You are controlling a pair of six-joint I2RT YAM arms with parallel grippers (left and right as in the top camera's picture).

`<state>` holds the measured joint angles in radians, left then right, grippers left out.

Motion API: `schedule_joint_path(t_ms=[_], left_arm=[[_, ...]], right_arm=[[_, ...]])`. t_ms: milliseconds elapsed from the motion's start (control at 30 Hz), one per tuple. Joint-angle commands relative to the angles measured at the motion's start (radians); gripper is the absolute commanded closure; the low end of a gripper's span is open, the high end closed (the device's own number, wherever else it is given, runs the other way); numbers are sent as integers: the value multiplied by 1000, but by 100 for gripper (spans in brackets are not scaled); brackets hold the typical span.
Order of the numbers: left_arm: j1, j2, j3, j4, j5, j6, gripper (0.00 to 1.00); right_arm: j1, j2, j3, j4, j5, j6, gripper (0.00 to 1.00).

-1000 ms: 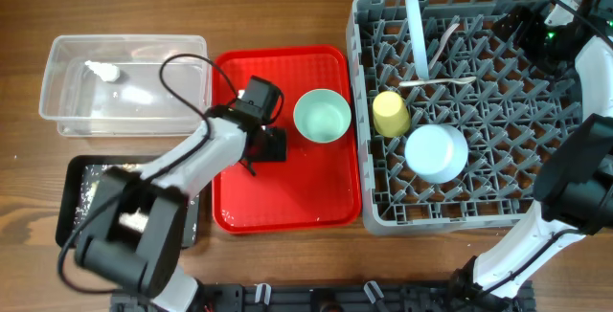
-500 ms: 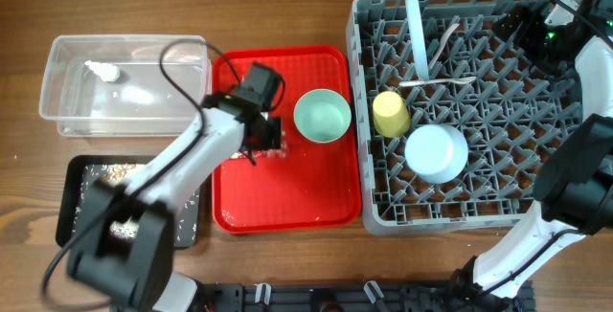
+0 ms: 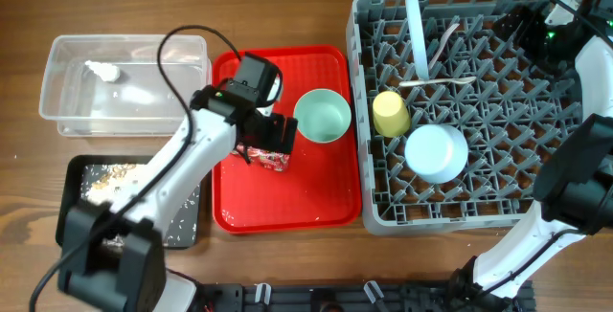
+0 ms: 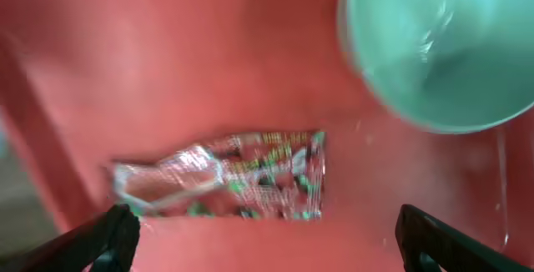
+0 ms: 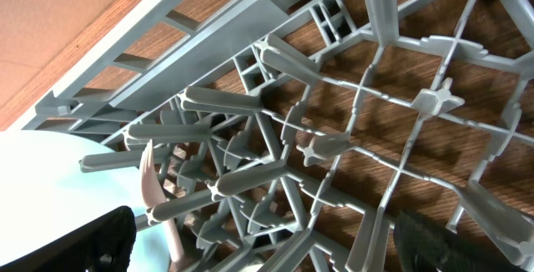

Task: Sort waste into correct bins and load items into the dishwasher rack
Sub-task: 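Lower the left gripper onto the red candy wrapper and grasp it, then carry the wrapper to the clear bin and release it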

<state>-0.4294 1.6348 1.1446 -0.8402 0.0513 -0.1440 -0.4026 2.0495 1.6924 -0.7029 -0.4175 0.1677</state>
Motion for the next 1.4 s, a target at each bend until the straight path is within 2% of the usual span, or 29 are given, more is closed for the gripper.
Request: schedule_joint_path(t_ms=[0,167,200,300,400,467,700,767,800,900,933,967,1100,1267,1367], left_arm=[[-1,69,-13,-43,60,-176,0],[-1,73,-13,-55,55,-629,0],[-7,73,-13,-55,34,-816,0],[-44,74,-14,-60,-83,-1173,0],[-94,81,-14,-58,-189,-1356,0],[-142,104,-14,-36,-302,-1417,0],[-155,224,-14,0,-341,-1418,0],[-155,261,-14,13,-341,-1417,6],[-155,264,-14,13,-341,-1416,15],[-155,264,-14,13,-341,-1416,58],[-155,264,-14,13,-340,-1415,82],[-155,260,-14,13,-336,-1408,96],[-148,192,-11,6,-358,-1408,96],[-74,-44,-11,14,-517,-1408,95],[22,-188,-11,45,-626,-1405,95]], right_arm=[[0,10,0,3,3,0,0],[0,10,0,3,3,0,0],[0,10,0,3,3,0,0],[0,10,0,3,3,0,0],[0,10,0,3,3,0,0],[0,10,0,3,3,0,0],[0,10,0,3,3,0,0],[0,10,0,3,3,0,1],[0,10,0,3,3,0,0],[0,10,0,3,3,0,0],[0,10,0,3,3,0,0],[0,10,0,3,3,0,0],[0,10,0,3,3,0,0],[0,10,0,3,3,0,0],[0,10,0,3,3,0,0]])
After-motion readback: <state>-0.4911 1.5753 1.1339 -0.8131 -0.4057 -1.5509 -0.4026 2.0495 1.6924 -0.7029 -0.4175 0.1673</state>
